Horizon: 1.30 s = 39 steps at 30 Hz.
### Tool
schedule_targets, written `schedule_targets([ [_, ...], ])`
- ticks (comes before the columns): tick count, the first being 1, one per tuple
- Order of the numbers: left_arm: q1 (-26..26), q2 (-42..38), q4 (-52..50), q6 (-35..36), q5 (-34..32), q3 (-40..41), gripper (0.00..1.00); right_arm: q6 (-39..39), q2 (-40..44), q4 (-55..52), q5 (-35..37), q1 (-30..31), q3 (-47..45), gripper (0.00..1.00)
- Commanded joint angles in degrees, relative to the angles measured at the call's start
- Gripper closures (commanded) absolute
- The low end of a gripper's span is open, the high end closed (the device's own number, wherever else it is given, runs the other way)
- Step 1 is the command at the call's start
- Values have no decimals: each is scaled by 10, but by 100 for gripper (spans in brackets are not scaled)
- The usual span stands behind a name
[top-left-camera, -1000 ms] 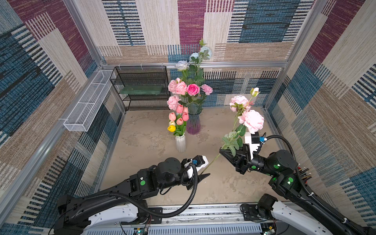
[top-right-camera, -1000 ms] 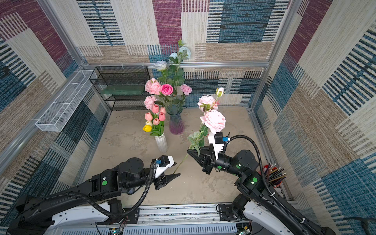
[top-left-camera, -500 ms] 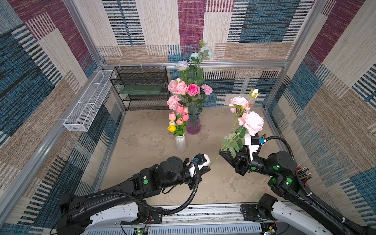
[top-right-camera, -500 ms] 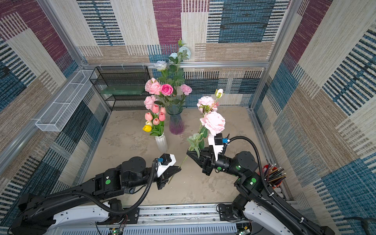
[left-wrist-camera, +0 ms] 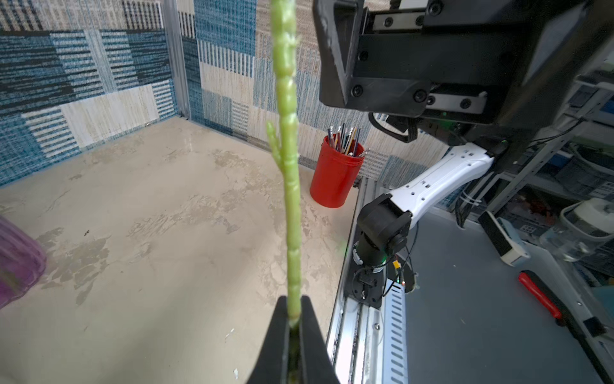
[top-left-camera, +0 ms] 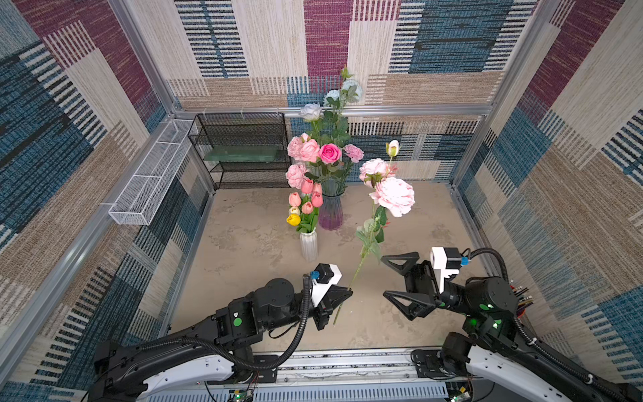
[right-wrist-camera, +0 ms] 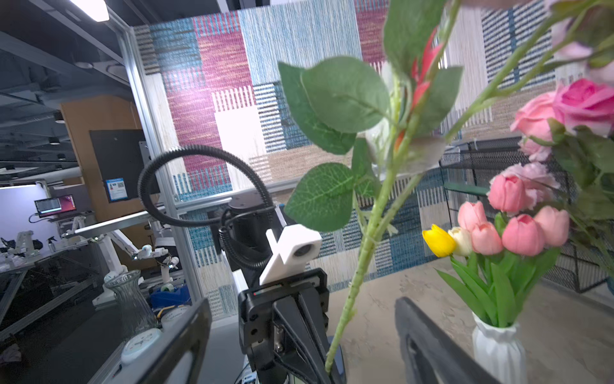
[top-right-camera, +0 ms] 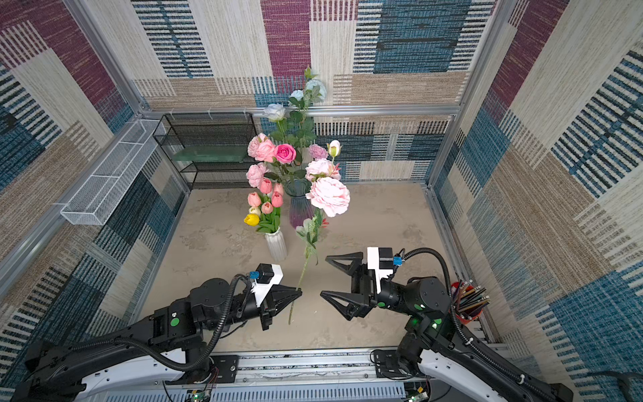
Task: Pick out pink flowers from the vase
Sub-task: Pick up the flower from the vase.
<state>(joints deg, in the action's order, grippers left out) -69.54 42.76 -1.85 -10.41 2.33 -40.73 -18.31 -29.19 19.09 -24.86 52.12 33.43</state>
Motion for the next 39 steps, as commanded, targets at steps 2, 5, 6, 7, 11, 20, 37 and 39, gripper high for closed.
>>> schedule_targets([
  [2,1,-34,93,-29,52,22,100,65,-25,26,15,35,6,17],
  [5,1,-44,99,-31,78,19,100,74,-64,19,-35,45,24,21],
  [6,1,-44,99,-31,85,17,100,72,-78,15,-38,47,32,23],
  [7,1,-44,99,-31,95,16,100,69,-88,16,-34,49,34,24],
  [11,1,-43,103,-32,117,13,100,51,-106,50,-33,52,29,24],
  [20,1,-39,117,-35,156,12,100,41,-162,63,-87,58,49,37],
  [37,1,-36,89,-26,146,7,98,56,-173,30,-96,66,72,100],
  [39,1,-42,73,-23,133,8,72,66,-159,-6,-52,63,81,100],
])
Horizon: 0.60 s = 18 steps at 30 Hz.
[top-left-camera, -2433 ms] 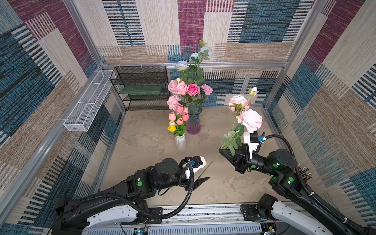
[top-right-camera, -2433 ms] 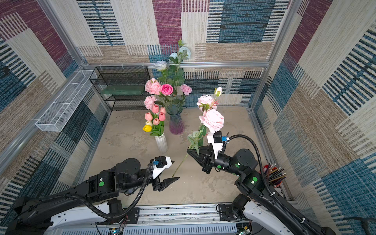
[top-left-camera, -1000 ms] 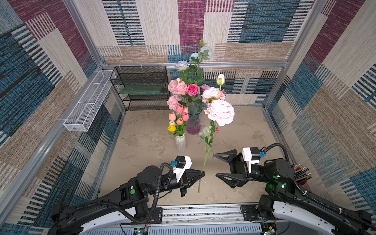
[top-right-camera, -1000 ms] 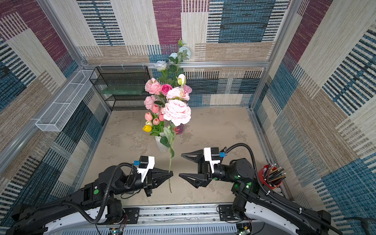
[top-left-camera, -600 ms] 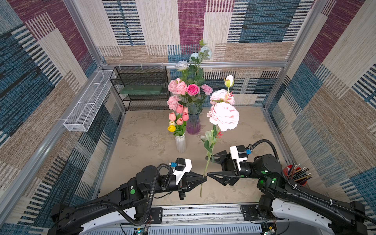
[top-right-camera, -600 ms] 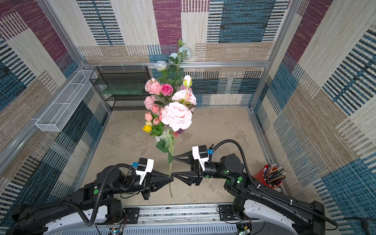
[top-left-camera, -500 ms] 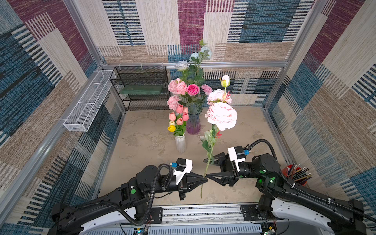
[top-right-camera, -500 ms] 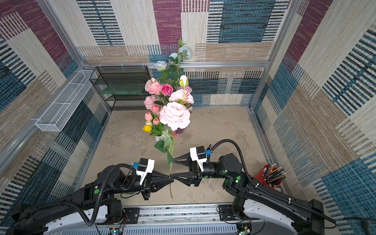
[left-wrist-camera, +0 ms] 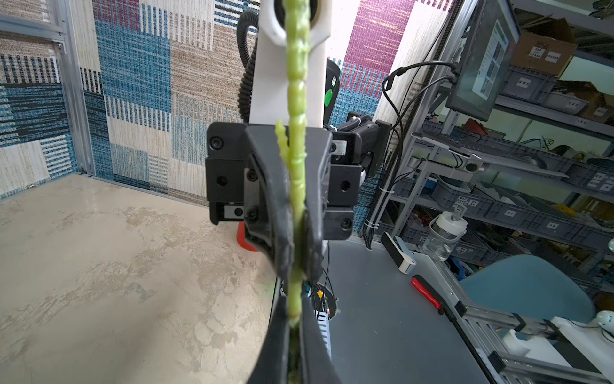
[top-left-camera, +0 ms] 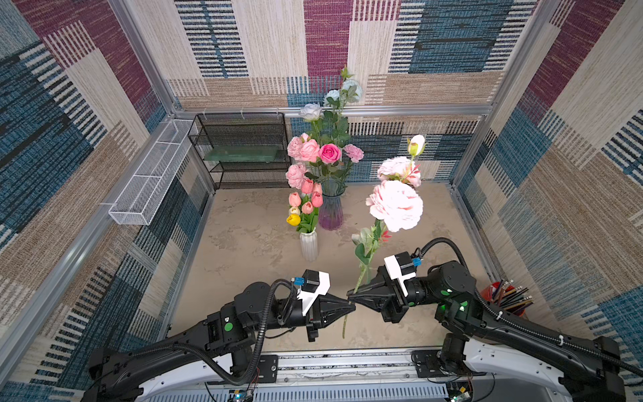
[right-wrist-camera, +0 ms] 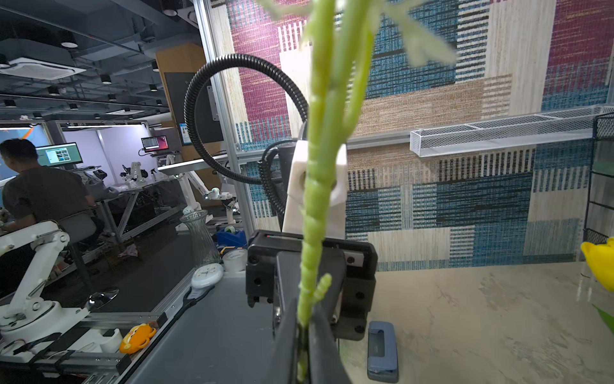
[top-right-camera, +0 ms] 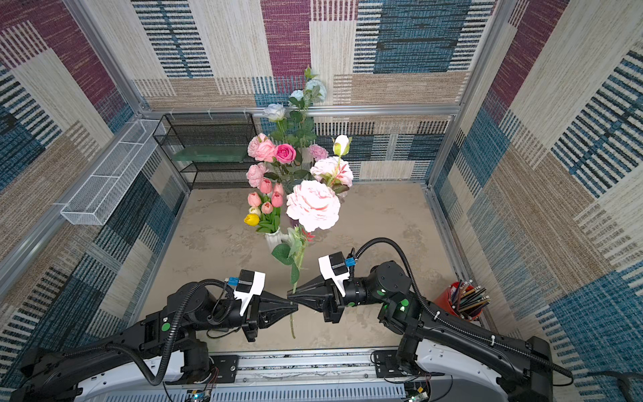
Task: Pick out pink flowers from the vase
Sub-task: Pick up the flower from the vase, then place the flower at the center of the board.
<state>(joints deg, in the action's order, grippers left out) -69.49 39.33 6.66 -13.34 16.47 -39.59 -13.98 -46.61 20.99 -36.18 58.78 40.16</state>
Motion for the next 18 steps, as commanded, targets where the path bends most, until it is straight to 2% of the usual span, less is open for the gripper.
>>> schedule_targets([
  [1,1,-10,-22,8,-17,-5,62,22,22,-42,84,-6,18,100],
  [3,0,-17,-65,18,-40,-13,49,8,41,-83,140,-21,28,100],
  [5,0,-25,-122,28,-74,-26,45,-17,49,-140,166,-61,45,100],
  [7,1,-36,-180,38,-114,-37,43,-53,44,-202,159,-134,67,100],
  [9,0,-50,-223,42,-150,-43,43,-91,31,-251,122,-227,78,100],
  [11,0,-63,-263,44,-181,-49,43,-115,13,-276,42,-333,73,100],
  [14,1,-74,-329,40,-231,-61,44,-124,-33,-316,-33,-458,68,100],
  [16,1,-78,-365,38,-257,-65,45,-108,-77,-349,-50,-510,70,100],
  [18,0,-81,-389,39,-271,-65,46,-83,-132,-367,-43,-529,70,100],
])
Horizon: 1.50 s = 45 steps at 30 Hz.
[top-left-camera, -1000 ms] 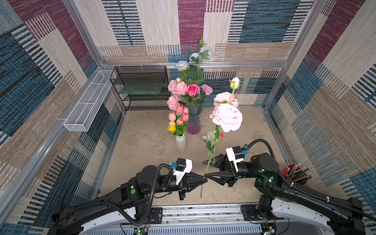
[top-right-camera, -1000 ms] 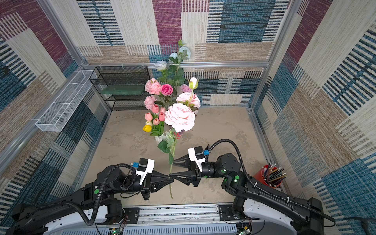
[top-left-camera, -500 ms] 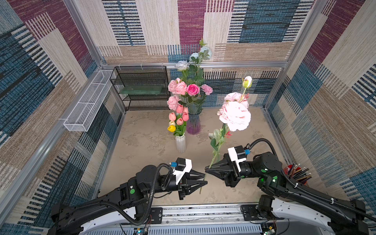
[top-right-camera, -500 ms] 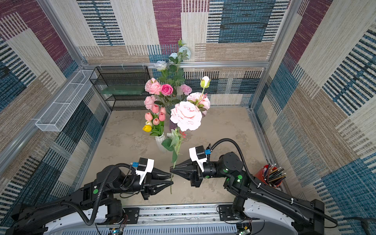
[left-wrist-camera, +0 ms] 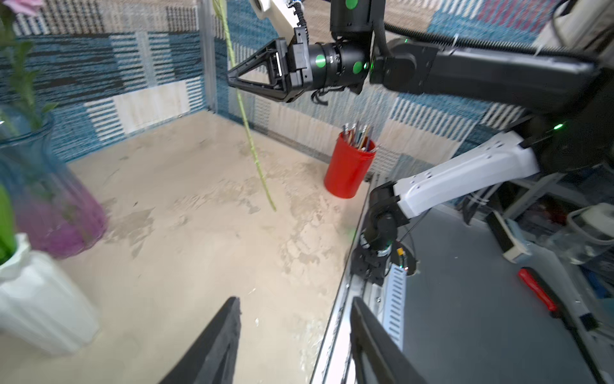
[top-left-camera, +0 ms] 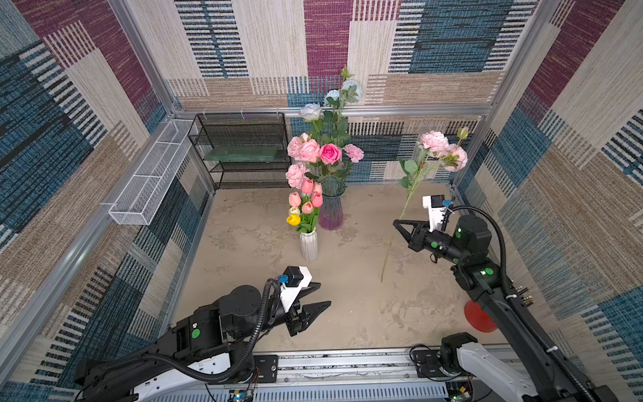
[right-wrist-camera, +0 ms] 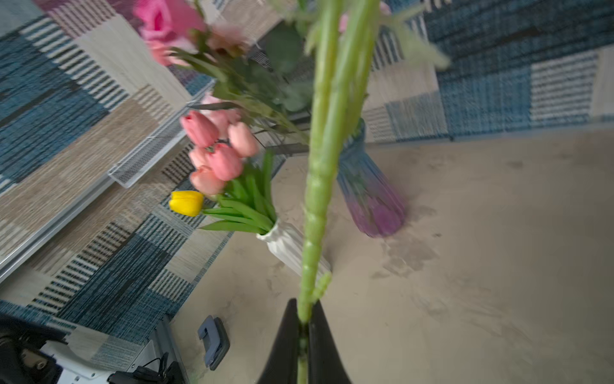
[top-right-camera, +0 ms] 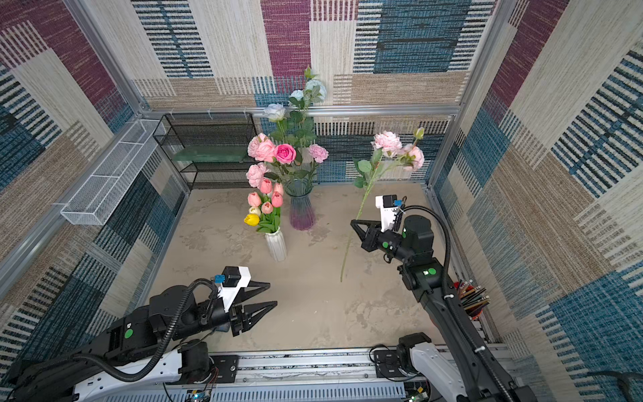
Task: Pick out pink flowers from the vase
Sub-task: Place the flower at the center of the board.
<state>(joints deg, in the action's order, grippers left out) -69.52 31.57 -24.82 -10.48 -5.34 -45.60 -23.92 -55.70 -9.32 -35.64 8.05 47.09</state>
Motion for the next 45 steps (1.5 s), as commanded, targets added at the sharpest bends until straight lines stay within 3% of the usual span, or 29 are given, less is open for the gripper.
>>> schedule_targets([
  [1,0,-5,-81,11,-55,-3,46,31,-71,-73,-40,-26,4,100],
  [8,1,5,-138,-5,-40,-17,47,82,-275,-138,76,-2,89,100],
  [19,0,-42,-161,1,-47,-1,47,124,-484,-202,142,52,170,100],
  [28,0,-65,-162,5,-78,5,47,50,-490,-139,167,93,105,91],
  [33,0,-63,-157,6,-71,6,47,8,-463,-81,170,96,60,77],
  [40,0,-59,-158,7,-75,5,47,8,-439,-82,209,98,50,70],
  [45,0,-63,-160,7,-87,6,47,14,-374,-102,234,94,53,60],
])
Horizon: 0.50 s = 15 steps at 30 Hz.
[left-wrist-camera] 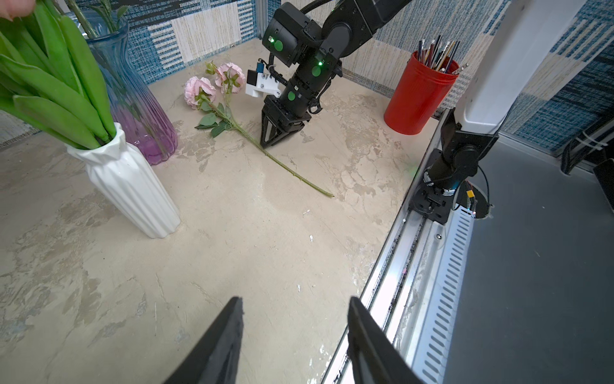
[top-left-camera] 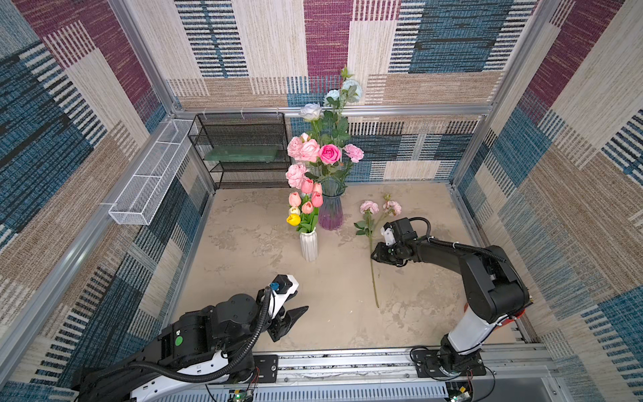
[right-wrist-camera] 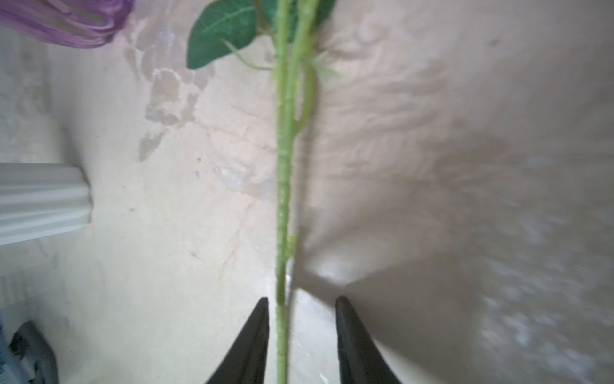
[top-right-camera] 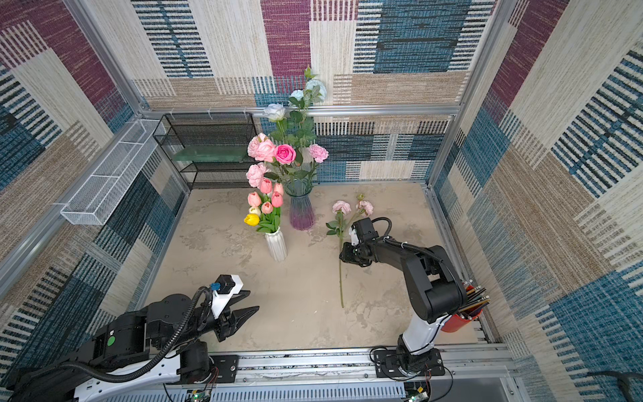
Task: Pick out pink flowers from the vase
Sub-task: Place the flower at the center of the board, then pick up the flower from the vase.
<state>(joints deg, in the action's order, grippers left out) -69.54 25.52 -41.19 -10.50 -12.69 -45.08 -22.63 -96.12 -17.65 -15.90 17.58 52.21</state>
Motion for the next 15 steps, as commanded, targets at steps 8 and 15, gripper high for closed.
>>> schedule_targets([
  [8,0,-8,-2,5,-37,0,46,34,195,3,26,2,5,56],
  [15,0,-16,-54,-31,-36,-32,46,142,353,239,-4,81,-88,58],
])
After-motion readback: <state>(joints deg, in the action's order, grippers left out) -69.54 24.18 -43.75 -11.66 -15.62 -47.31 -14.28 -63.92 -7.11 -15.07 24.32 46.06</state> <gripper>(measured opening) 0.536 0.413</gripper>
